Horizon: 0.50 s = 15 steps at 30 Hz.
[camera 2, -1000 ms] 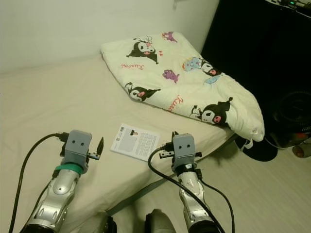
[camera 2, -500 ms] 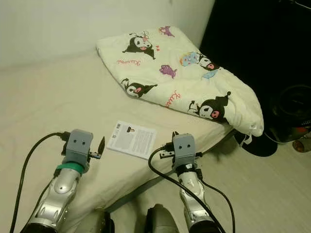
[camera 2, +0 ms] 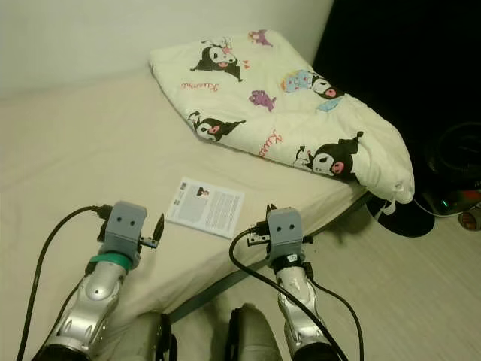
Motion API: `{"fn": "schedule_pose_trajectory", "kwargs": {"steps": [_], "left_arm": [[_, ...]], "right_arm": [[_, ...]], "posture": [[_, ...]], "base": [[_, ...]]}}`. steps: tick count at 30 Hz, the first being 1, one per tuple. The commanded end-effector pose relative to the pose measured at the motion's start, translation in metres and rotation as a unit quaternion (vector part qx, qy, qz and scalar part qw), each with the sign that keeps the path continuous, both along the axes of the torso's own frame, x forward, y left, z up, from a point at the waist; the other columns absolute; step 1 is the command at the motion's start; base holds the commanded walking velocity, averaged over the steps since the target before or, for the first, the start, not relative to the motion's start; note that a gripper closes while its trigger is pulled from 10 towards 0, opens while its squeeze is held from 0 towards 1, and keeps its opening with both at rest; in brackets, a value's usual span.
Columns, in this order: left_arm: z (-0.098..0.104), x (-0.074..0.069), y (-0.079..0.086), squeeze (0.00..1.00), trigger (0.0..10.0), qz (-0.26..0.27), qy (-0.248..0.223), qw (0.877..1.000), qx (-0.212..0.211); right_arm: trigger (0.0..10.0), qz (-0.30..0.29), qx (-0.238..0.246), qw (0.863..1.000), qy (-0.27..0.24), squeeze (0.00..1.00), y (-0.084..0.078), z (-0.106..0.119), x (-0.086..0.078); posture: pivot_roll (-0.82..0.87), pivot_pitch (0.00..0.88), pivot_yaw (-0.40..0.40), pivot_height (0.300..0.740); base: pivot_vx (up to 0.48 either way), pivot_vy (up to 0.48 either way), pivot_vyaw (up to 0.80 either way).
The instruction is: Clean up the room
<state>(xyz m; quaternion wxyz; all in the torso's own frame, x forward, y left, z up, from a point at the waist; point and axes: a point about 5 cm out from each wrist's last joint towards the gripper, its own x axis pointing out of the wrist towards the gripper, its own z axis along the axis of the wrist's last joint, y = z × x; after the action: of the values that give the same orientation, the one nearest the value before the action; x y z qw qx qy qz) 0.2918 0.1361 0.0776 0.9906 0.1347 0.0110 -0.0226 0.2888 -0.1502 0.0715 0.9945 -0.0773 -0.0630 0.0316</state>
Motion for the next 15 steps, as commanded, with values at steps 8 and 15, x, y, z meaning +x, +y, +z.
{"fn": "schedule_pose_trajectory", "kwargs": {"steps": [8,15], "left_arm": [[-0.001,0.002,-0.017,0.00,10.0,-0.056,-0.015,0.996,0.075],[-0.009,0.010,-0.028,0.00,10.0,-0.091,-0.013,0.984,0.151]], "right_arm": [[10.0,0.003,0.000,1.000,0.005,0.00,0.001,-0.002,-0.002],[10.0,0.025,0.008,1.000,0.009,0.00,0.014,0.003,0.009]], "posture": [[-0.08,0.157,0.018,0.636],[-0.09,0.238,0.038,0.636]], "base": [[0.000,0.000,0.00],[0.000,0.000,0.00]]}}
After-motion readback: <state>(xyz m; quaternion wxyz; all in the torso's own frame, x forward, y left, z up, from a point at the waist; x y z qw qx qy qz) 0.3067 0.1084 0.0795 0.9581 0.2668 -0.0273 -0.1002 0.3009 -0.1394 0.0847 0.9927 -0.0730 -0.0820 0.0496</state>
